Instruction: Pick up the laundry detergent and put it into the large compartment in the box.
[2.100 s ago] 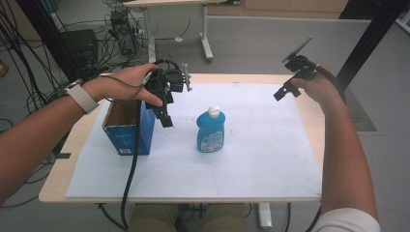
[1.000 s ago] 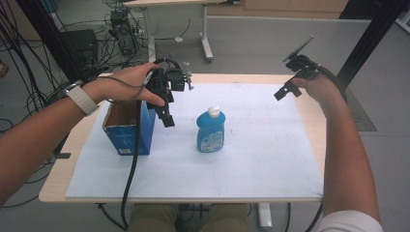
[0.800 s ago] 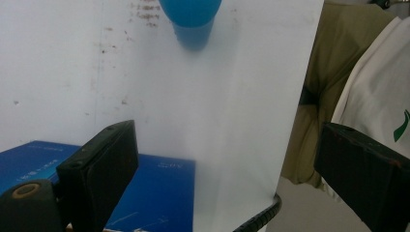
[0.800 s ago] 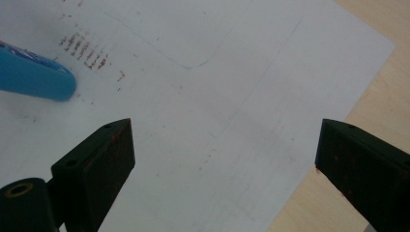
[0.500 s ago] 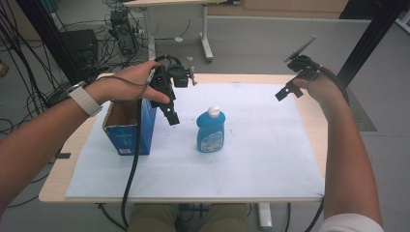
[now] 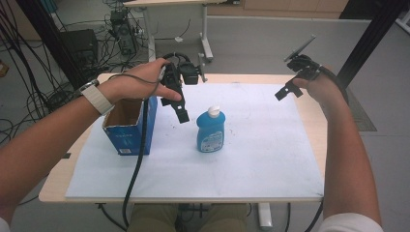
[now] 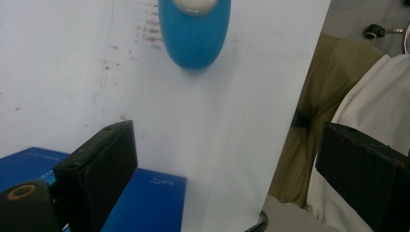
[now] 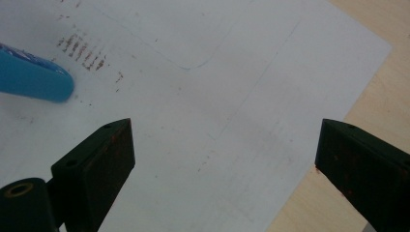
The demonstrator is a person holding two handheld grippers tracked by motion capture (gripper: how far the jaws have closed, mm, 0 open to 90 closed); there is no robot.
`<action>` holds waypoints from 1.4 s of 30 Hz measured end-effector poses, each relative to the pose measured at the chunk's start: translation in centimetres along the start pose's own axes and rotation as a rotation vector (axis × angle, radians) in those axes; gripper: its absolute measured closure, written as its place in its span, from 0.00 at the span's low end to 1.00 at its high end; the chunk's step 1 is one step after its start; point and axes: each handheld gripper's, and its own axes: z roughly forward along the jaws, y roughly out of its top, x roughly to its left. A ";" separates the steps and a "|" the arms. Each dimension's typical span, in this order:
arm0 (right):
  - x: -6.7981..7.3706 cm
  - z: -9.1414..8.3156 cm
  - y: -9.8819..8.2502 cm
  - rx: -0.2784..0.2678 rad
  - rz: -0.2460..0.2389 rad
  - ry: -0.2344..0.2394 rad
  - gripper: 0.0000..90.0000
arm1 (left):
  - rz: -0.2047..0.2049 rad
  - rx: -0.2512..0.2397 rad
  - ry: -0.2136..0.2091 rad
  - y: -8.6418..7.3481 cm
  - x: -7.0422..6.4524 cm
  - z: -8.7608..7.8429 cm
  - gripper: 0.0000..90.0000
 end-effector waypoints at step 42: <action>-0.3 0.6 0.1 0.005 0.002 0.009 0.08 | 0.031 -0.026 0.002 5.1 0.5 2.7 0.09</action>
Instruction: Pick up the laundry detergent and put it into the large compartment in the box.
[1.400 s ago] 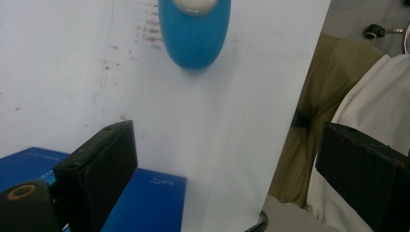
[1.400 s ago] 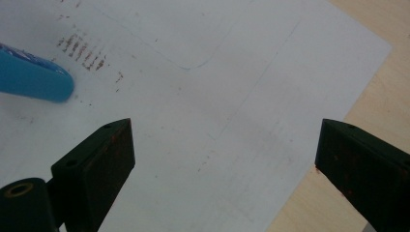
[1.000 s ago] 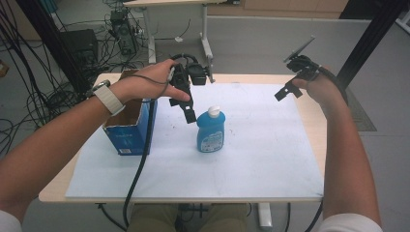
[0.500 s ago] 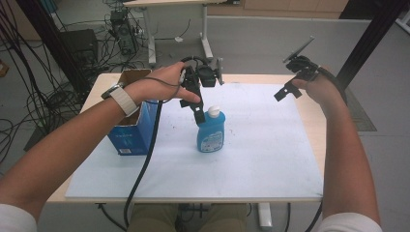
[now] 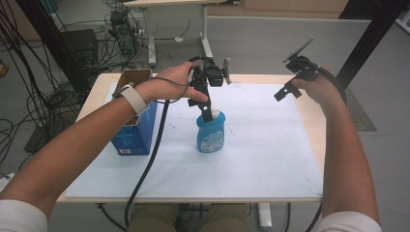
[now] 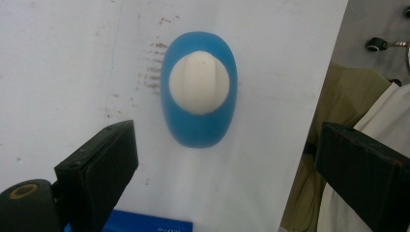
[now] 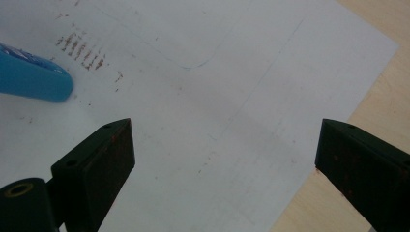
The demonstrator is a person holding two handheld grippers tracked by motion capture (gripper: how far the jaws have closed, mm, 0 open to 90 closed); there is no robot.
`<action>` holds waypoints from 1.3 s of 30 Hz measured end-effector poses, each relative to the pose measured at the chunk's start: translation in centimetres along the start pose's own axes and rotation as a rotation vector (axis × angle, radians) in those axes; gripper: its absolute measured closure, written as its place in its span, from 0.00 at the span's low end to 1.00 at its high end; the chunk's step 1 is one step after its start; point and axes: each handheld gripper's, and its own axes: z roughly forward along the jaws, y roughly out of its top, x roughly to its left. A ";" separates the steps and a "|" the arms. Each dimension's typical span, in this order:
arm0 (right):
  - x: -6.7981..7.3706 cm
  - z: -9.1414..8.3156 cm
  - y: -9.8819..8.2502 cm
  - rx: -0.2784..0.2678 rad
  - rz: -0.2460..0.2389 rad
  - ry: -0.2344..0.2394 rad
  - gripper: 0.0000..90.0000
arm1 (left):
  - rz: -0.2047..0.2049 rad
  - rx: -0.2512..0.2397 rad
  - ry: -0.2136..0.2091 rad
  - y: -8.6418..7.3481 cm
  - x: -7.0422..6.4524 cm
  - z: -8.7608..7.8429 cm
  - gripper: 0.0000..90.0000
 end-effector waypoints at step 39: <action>-0.4 0.1 -0.5 -0.001 0.011 0.004 0.08 | 0.021 0.013 0.052 2.3 -1.1 2.1 0.10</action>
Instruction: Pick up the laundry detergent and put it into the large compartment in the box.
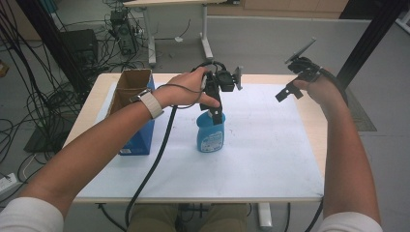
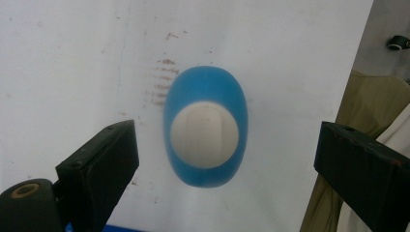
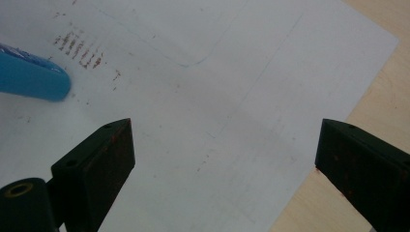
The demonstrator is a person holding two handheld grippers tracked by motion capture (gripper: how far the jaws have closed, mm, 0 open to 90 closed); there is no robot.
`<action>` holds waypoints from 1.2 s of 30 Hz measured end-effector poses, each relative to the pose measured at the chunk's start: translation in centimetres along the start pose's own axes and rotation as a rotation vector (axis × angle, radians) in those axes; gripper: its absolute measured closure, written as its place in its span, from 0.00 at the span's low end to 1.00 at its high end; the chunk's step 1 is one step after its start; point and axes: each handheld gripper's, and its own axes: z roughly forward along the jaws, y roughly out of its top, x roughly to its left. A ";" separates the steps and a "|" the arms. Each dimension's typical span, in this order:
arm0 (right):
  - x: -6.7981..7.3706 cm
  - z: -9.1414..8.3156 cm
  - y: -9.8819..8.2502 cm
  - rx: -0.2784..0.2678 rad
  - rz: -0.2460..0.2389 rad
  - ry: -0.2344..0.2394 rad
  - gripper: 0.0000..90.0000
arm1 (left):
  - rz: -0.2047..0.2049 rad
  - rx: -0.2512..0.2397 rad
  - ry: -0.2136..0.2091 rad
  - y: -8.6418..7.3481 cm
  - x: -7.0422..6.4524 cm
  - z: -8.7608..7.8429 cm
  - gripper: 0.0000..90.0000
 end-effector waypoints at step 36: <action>0.0 0.0 0.0 -0.001 0.004 -0.001 0.08 | -0.011 -0.017 0.002 -0.5 0.1 -0.1 0.10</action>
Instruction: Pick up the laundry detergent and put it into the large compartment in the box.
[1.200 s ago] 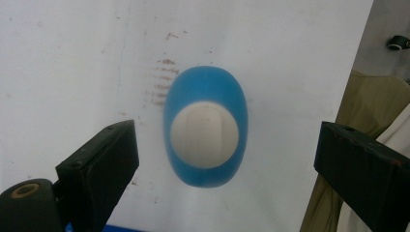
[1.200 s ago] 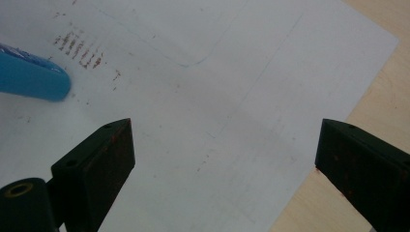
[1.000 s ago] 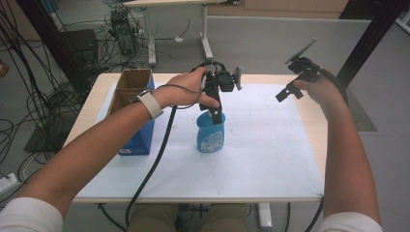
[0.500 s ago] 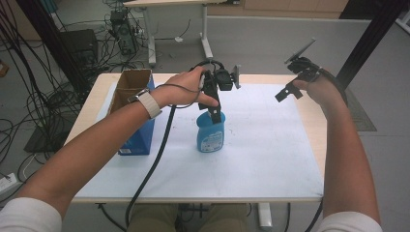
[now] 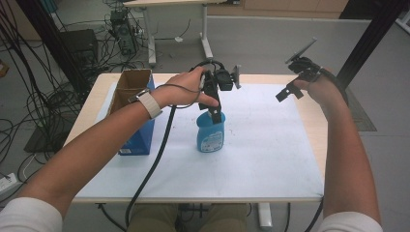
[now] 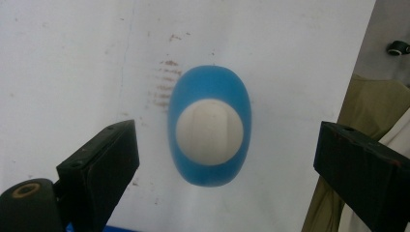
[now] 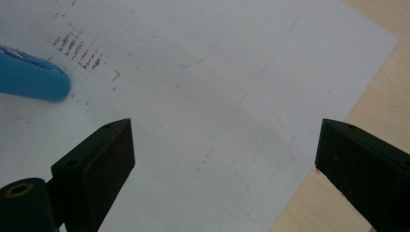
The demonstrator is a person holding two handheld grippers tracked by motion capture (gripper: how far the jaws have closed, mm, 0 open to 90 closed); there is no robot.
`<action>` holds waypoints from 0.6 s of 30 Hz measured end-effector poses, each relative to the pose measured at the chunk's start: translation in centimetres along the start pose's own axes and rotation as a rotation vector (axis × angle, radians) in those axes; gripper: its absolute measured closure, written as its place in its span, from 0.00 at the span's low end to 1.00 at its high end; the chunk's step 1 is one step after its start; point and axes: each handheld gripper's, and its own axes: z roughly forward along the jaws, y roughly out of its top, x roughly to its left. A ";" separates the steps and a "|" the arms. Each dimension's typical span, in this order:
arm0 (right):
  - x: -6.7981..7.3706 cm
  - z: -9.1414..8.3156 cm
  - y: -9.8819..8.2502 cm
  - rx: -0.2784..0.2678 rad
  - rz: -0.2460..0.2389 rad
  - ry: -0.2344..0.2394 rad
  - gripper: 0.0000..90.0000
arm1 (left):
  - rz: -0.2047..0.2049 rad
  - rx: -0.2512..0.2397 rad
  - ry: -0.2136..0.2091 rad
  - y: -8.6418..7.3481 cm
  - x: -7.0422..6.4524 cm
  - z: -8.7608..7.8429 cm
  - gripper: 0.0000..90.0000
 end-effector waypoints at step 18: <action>0.1 0.0 0.0 0.001 -0.003 0.000 0.08 | -0.005 -0.004 -0.002 -0.1 0.1 0.0 0.10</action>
